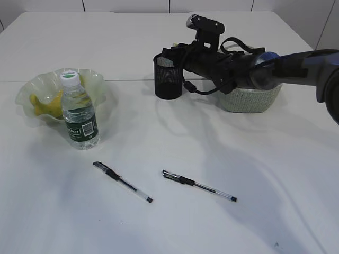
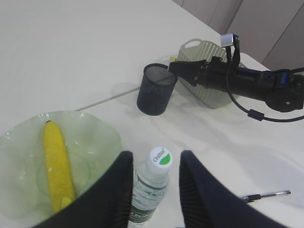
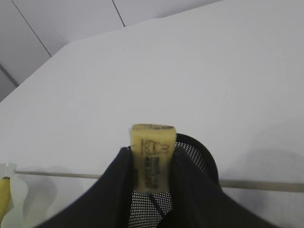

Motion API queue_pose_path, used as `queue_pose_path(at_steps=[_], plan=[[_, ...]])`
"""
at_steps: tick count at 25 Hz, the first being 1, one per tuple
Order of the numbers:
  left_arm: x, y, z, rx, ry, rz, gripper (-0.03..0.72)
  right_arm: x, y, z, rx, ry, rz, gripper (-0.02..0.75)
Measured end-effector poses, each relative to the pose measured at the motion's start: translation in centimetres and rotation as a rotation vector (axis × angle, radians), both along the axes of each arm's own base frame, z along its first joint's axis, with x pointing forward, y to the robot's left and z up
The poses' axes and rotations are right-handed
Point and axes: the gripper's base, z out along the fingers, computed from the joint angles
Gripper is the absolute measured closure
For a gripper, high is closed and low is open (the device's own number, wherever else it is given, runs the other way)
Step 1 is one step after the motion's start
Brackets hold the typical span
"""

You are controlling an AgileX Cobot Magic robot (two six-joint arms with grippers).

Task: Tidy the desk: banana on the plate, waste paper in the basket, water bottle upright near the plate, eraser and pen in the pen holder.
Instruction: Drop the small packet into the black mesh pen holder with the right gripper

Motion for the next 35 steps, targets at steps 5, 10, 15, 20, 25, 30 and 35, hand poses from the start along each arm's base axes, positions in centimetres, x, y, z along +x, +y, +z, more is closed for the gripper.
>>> queue_pose_path(at_steps=[5, 10, 15, 20, 25, 30, 35], plan=[[-0.04, -0.02, 0.05, 0.001, -0.002, 0.0, 0.464, 0.27, 0.22, 0.53, 0.007, -0.02, 0.002, 0.561], [-0.03, 0.0, 0.05, 0.001, -0.002, 0.002, 0.464, 0.27, 0.33, -0.12, 0.001, -0.008, 0.004, 0.561], [-0.03, 0.0, 0.05, 0.001, -0.002, 0.002, 0.465, 0.26, 0.34, -0.12, 0.006, -0.006, 0.004, 0.556], [-0.03, 0.0, 0.05, 0.001, -0.002, 0.002, 0.465, 0.26, 0.34, -0.12, 0.018, -0.001, 0.0, 0.53], [-0.03, 0.0, 0.05, 0.001, -0.002, 0.002, 0.465, 0.26, 0.34, -0.12, 0.024, 0.001, -0.001, 0.503], [-0.03, 0.0, 0.05, 0.001, -0.002, 0.002, 0.465, 0.26, 0.34, -0.12, 0.03, 0.004, -0.003, 0.498], [-0.03, 0.0, 0.05, 0.001, -0.002, 0.002, 0.465, 0.26, 0.34, -0.12, 0.033, 0.004, -0.003, 0.497]])
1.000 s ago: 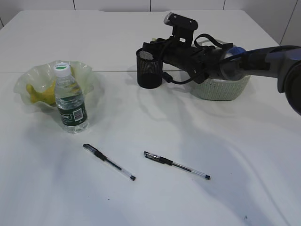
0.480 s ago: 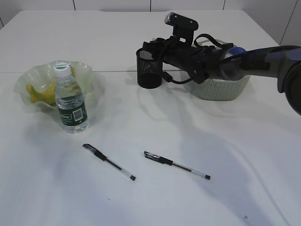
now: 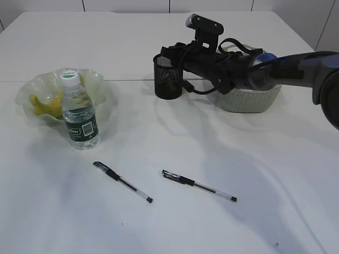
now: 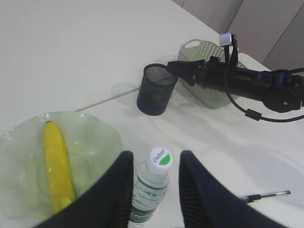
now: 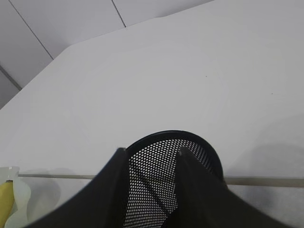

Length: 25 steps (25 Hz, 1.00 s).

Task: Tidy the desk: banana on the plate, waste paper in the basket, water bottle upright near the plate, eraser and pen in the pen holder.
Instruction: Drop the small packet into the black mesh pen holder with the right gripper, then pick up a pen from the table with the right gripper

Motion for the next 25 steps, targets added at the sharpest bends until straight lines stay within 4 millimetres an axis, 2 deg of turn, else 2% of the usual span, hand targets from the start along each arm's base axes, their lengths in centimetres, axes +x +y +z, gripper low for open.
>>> queue_pose_path(at_steps=[6, 11, 18, 19, 20, 25], plan=[[0.0, 0.0, 0.0, 0.0, 0.0, 0.0, 0.465, 0.0, 0.0, 0.0, -0.007, 0.004, 0.001, 0.496], [0.0, 0.0, -0.1, 0.008, 0.004, -0.001, 0.465, -0.3, -0.2, 0.9, -0.12, 0.031, 0.018, 0.495], [0.0, 0.0, -0.1, 0.009, 0.005, -0.001, 0.465, -1.4, -1.1, 6.6, -0.205, 0.036, -0.012, 0.495], [0.0, 0.0, -0.1, 0.009, 0.005, -0.001, 0.465, -1.4, -1.1, 6.6, -0.205, 0.036, -0.012, 0.495], [0.0, 0.0, -0.1, 0.009, 0.005, -0.001, 0.465, -1.9, -1.6, 7.9, -0.249, 0.071, -0.036, 0.495], [0.0, 0.0, -0.1, 0.009, 0.005, -0.001, 0.465, -3.3, -2.8, 11.3, -0.315, 0.128, -0.092, 0.497]])
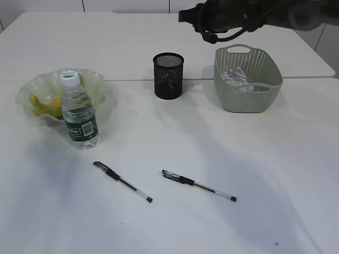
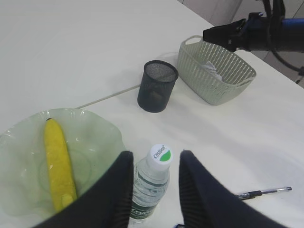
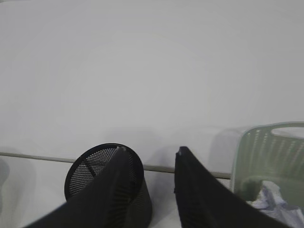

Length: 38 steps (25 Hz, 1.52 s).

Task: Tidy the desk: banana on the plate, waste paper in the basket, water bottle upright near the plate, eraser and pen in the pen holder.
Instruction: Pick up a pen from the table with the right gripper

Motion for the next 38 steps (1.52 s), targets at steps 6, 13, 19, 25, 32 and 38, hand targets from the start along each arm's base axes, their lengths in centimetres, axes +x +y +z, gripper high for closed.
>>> queue_pose_path(at_steps=[6, 13, 19, 25, 32, 38], plan=[[-0.1, -0.1, 0.0, -0.003, 0.005, -0.015, 0.465, -2.2, -0.6, 3.4, -0.113, 0.058, -0.019, 0.514], [-0.1, -0.1, 0.0, -0.004, 0.006, -0.019, 0.465, -5.1, 2.1, 2.2, -0.4, 0.265, 0.162, 0.523], [-0.2, -0.2, 0.0, -0.007, 0.009, -0.029, 0.465, -6.2, 2.8, 1.5, -0.471, 0.362, 0.27, 0.524], [-0.3, -0.3, 0.0, -0.012, 0.014, -0.046, 0.465, -7.7, 3.0, 0.5, -0.545, 0.518, 0.458, 0.524], [-0.4, -0.4, -0.1, -0.012, 0.02, -0.055, 0.469, -9.9, 3.9, -0.1, -0.528, 0.666, 0.729, 0.525], [-0.5, -0.5, -0.1, -0.014, 0.024, -0.067, 0.472, -10.3, 4.7, 0.1, -0.486, 0.639, 0.852, 0.525]])
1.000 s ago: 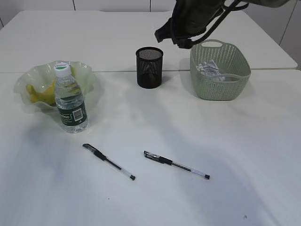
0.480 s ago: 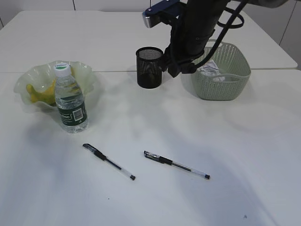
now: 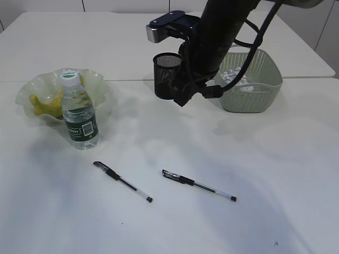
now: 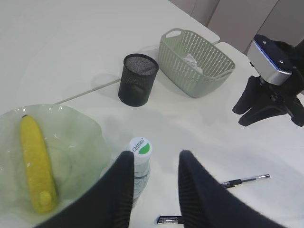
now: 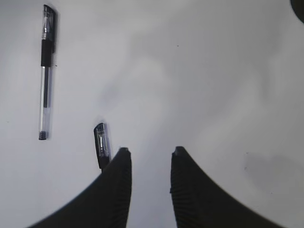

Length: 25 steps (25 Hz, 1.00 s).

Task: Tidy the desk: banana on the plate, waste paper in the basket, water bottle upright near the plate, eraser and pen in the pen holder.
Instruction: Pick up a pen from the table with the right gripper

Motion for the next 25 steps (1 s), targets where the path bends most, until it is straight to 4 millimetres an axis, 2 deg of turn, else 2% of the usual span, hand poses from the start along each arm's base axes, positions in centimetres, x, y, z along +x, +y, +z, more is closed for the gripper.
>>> queue_pose_path(at_steps=[8, 16, 20, 25], plan=[[-0.01, 0.0, -0.01, -0.005, 0.007, 0.003, 0.473, -0.05, 0.1, 0.07, 0.02, 0.021, -0.05, 0.525], [-0.08, 0.05, -0.21, 0.015, 0.02, -0.001, 0.473, -0.03, 0.11, 0.13, 0.054, 0.083, -0.246, 0.526], [-0.08, 0.06, -0.22, 0.013, 0.024, 0.001, 0.473, -0.03, 0.11, 0.13, 0.054, 0.083, -0.247, 0.525], [-0.07, 0.05, -0.19, -0.001, 0.032, 0.008, 0.473, -0.18, 0.04, -0.3, 0.03, 0.068, -0.152, 0.525]])
